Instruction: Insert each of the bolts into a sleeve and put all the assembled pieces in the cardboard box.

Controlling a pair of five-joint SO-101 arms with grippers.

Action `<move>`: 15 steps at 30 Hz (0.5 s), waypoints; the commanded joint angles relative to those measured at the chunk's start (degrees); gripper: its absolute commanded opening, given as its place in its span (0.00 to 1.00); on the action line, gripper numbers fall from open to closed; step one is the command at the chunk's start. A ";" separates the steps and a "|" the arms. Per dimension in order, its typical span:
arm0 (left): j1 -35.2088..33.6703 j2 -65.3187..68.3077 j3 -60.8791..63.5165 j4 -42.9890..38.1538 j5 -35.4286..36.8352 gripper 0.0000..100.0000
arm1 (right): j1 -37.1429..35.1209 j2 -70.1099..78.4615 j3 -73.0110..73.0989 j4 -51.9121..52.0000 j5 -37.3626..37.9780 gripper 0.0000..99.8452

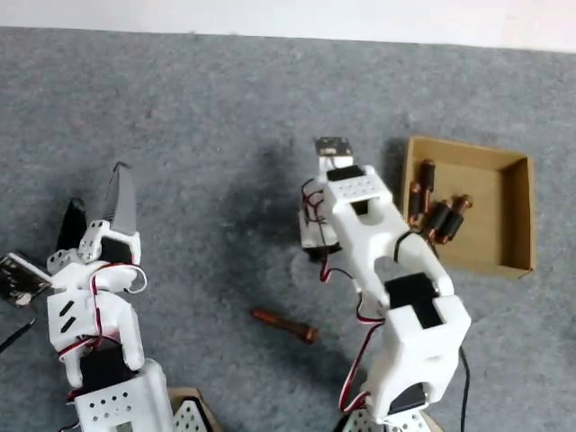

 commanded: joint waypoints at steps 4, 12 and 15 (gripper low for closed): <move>9.01 -0.13 -3.91 12.13 -31.03 0.20 | 5.05 -2.95 -0.66 -0.13 0.88 0.01; 32.75 -0.04 -5.49 25.58 -56.44 0.18 | 8.84 -11.91 6.81 -8.40 5.19 0.00; 37.49 -0.04 -9.01 32.35 -60.13 0.18 | 10.86 -14.11 9.80 -10.33 5.27 0.00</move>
